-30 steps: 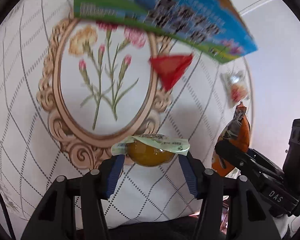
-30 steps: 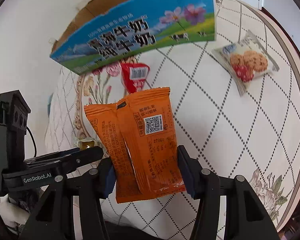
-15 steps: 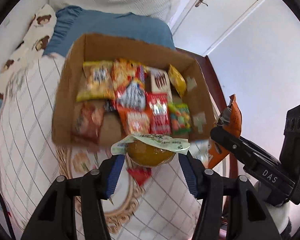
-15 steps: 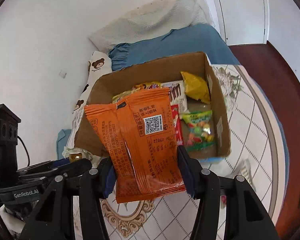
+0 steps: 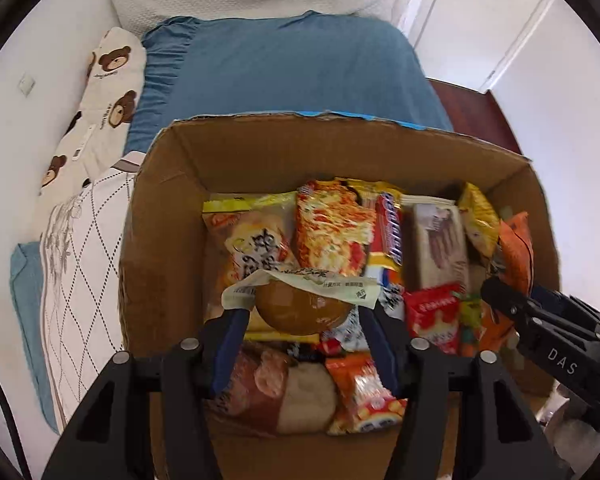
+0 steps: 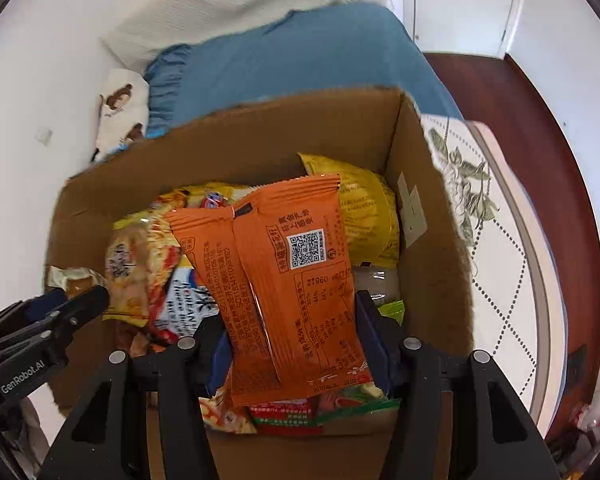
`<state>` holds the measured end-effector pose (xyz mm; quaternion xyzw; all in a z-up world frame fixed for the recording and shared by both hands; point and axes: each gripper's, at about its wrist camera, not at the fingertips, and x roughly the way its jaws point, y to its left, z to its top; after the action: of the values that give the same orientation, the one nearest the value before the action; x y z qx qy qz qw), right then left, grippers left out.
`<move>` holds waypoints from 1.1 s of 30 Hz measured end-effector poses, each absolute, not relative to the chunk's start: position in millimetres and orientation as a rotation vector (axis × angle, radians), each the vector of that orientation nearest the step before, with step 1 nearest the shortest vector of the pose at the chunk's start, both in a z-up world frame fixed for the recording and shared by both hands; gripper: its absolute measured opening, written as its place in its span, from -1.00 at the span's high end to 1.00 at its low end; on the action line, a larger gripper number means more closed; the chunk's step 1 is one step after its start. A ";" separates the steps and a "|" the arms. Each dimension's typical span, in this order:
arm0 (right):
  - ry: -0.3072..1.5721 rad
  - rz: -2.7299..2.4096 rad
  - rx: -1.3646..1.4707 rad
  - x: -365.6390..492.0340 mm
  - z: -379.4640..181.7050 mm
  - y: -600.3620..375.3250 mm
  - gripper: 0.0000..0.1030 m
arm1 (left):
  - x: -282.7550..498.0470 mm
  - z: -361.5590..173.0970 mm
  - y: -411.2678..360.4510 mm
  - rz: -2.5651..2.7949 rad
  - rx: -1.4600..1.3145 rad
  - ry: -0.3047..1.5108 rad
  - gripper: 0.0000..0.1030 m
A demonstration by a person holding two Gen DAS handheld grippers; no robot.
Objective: Organize snacks
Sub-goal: 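Carry both items into the box and open both tools, then move the left tool to the red triangle candy while the right tool reaches the oat cookie pack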
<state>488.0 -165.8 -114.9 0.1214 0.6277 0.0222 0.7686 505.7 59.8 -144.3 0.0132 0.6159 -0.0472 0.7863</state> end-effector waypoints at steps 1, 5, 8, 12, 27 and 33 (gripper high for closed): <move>1.376 0.040 0.263 491.6 -122.8 -165.3 -0.58 | 508.3 -150.3 59.2 -0.110 0.025 1.343 -0.08; 1.376 0.022 0.201 494.7 -133.5 -161.5 -0.95 | 516.3 -173.9 61.5 -0.101 0.004 1.438 -0.30; 1.382 0.041 0.209 495.1 -135.2 -162.7 -0.95 | 512.8 -179.7 64.2 -0.092 -0.001 1.411 -0.77; 1.369 0.036 0.148 488.5 -130.1 -161.1 -0.95 | 507.2 -179.4 68.9 -0.090 -0.022 1.402 -0.77; 1.214 0.066 0.028 418.9 -68.3 -153.5 -0.95 | 438.2 -107.0 71.7 -0.066 0.002 1.160 -0.77; 1.120 0.076 0.050 383.2 -35.5 -154.8 -0.95 | 401.5 -81.3 69.2 -0.078 -0.002 1.077 -0.77</move>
<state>383.2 -154.8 -35.5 0.0236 0.5310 0.0358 0.8463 401.5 69.2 -81.3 -0.0010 0.5128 -0.0370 0.8577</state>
